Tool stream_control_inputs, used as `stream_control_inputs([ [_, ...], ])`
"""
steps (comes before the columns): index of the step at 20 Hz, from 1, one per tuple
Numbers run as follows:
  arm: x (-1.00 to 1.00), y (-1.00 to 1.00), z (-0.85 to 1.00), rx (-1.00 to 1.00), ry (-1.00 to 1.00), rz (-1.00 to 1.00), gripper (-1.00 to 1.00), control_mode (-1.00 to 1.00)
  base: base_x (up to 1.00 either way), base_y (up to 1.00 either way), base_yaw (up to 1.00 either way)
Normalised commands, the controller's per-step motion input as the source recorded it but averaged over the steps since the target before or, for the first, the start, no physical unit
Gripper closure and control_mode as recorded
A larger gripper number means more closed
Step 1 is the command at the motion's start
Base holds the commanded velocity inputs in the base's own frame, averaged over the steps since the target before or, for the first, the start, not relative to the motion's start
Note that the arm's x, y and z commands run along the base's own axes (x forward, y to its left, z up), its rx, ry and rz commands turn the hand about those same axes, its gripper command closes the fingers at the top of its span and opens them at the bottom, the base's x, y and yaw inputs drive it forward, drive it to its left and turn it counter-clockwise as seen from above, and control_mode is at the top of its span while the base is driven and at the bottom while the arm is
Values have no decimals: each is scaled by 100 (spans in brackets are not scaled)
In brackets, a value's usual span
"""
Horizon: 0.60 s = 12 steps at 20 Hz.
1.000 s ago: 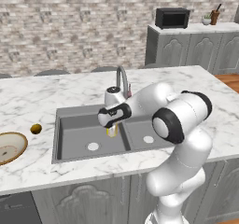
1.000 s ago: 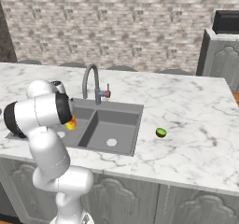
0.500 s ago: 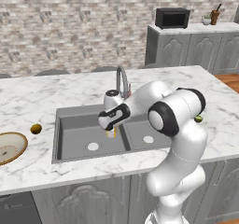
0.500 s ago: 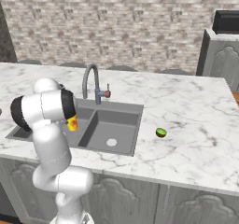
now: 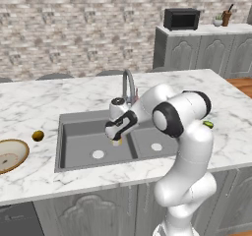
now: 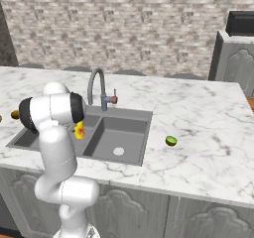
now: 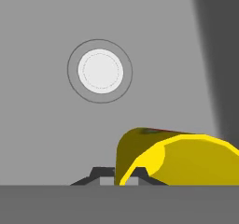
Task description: Remove the kiwi and lemon from the sink. Then move the bowl and cup from the counter to the sink for washing.
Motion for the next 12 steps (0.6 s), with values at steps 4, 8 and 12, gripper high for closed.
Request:
stream_control_inputs([
  [4, 19, 5, -14, 0, -3, -1, 100, -100, 0, 0, 0],
  [8, 20, 1, -14, 0, 0, -1, 100, -100, 0, 0, 0],
  [12, 21, 2, -15, 0, 0, -1, 100, -100, 0, 0, 0],
])
